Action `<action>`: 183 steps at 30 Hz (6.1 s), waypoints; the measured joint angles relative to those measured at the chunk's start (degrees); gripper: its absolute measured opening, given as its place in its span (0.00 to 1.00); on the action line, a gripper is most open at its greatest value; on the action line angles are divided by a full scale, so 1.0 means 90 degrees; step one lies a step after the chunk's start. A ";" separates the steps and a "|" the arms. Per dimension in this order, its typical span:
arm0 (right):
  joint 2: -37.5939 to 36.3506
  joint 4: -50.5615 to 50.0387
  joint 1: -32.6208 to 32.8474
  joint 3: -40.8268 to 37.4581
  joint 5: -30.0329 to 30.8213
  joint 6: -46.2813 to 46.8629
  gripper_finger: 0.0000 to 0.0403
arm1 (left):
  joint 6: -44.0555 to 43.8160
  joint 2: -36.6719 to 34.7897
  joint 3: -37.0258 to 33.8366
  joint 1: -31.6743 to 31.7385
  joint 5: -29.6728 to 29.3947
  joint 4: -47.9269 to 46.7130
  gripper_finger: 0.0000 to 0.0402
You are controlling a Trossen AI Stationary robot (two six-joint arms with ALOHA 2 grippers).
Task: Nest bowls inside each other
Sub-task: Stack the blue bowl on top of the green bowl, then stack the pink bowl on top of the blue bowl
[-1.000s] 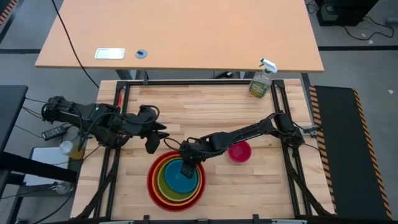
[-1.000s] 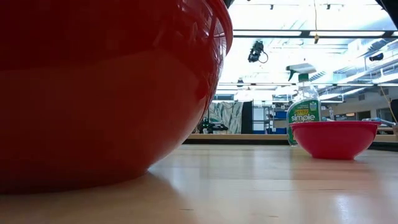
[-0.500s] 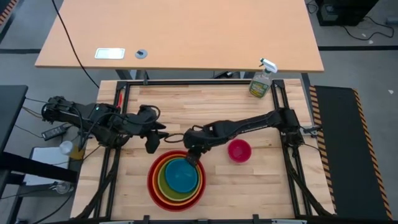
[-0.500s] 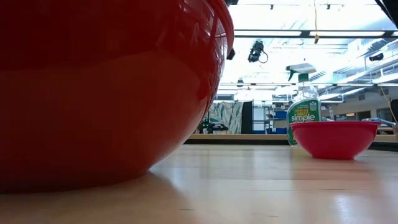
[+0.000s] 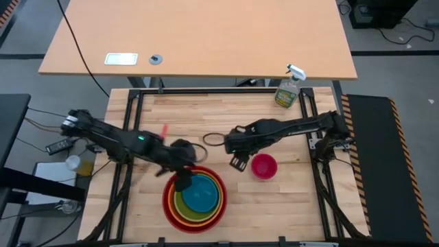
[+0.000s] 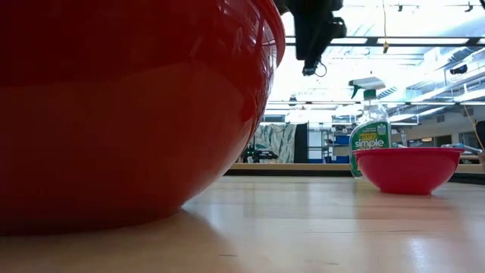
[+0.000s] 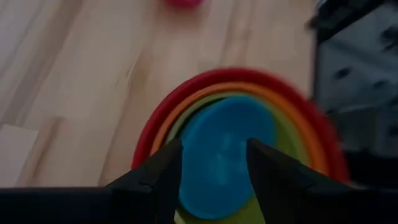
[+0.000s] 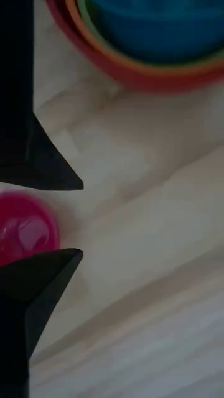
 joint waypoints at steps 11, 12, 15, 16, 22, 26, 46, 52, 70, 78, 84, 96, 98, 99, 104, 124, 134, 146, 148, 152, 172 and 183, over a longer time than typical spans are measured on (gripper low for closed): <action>-0.1985 0.0835 -0.0043 -0.2267 0.0693 0.1282 0.42 | 0.1379 0.1193 -0.0002 -0.0281 0.1509 0.0617 0.45; -0.2143 0.0987 -0.0027 -0.2475 0.0651 0.1434 0.42 | 0.1520 0.1279 -0.0002 -0.0345 0.1519 0.0626 0.45; -0.2499 0.1280 0.0059 -0.2992 0.0638 0.1872 0.42 | 0.1887 0.1592 -0.0002 -0.0521 0.1403 0.0803 0.45; -0.2592 0.1325 0.0098 -0.3126 0.0639 0.2003 0.42 | 0.1929 0.1695 -0.0002 -0.0576 0.1137 0.0851 0.45; -0.2835 0.1485 0.0332 -0.3511 0.0647 0.2447 0.42 | 0.1951 0.2414 0.0000 -0.0712 0.0154 0.0977 0.45; -0.2822 0.1629 0.0452 -0.3512 0.0682 0.2465 0.42 | 0.1911 0.2894 0.0000 -0.0717 0.0435 0.1010 0.45; -0.2808 0.1895 0.0639 -0.4283 0.0323 0.2030 0.42 | 0.1726 0.1989 0.0017 -0.0352 0.1501 0.1021 0.45; -0.2813 0.1939 0.0370 -0.5017 -0.0038 0.1755 0.44 | 0.1547 0.1739 0.0015 -0.0413 0.1008 0.0993 0.45; -0.2815 0.2769 -0.0596 -0.6190 -0.0919 0.0357 0.43 | 0.1182 0.1259 0.0012 -0.0383 0.0125 0.1336 0.45; -0.2813 0.3164 -0.0606 -0.6479 -0.1035 0.0282 0.42 | 0.1054 0.1259 0.0012 -0.0382 0.0122 0.1344 0.45; -0.2813 0.3353 -0.0606 -0.6635 -0.1055 0.0433 0.34 | 0.1022 0.1259 0.0012 -0.0357 0.0122 0.1342 0.45; -0.2813 0.3509 -0.0606 -0.6635 -0.1208 0.0466 0.12 | 0.0996 0.1259 0.0012 -0.0355 0.0122 0.1342 0.45; -0.2813 0.3516 -0.0606 -0.6635 -0.1226 0.0486 0.10 | 0.1017 0.1259 0.0012 -0.0355 0.0122 0.1342 0.45; -0.2813 0.3516 -0.0606 -0.6635 -0.1240 0.0516 0.09 | 0.1042 0.1259 0.0012 -0.0355 0.0122 0.1342 0.45; -0.2813 0.3553 -0.0606 -0.6635 -0.1265 0.0626 0.08 | 0.1054 0.1259 0.0012 -0.0355 0.0122 0.1339 0.45; -0.2808 0.4142 -0.0522 -0.6061 -0.1383 0.0959 0.08 | 0.1179 0.0980 0.0012 -0.0331 -0.0035 0.1186 0.45; -0.2808 0.4575 -0.0364 -0.5836 -0.1364 0.1311 0.08 | 0.1297 0.0676 0.0015 -0.0323 -0.0329 0.1101 0.45; -0.2808 0.5599 0.0015 -0.5829 -0.1331 0.2117 0.08 | 0.1423 0.0676 0.0014 -0.0372 -0.0332 0.1089 0.45; -0.2808 0.5661 0.0075 -0.5829 -0.1306 0.2264 0.08 | 0.1471 0.0676 0.0015 -0.0372 -0.0332 0.1091 0.45; -0.2808 0.5998 0.0246 -0.5829 -0.1286 0.2555 0.08 | 0.1594 0.0627 0.0012 -0.0372 -0.0332 0.1028 0.45; -0.2820 0.5650 0.0528 -0.4652 -0.0406 0.2556 0.08 | 0.1746 0.0093 0.0015 -0.0842 -0.1501 0.0820 0.45; -0.2813 0.5665 0.0540 -0.4262 -0.0217 0.2440 0.08 | 0.1726 -0.0097 0.0015 -0.1372 -0.2254 0.0807 0.45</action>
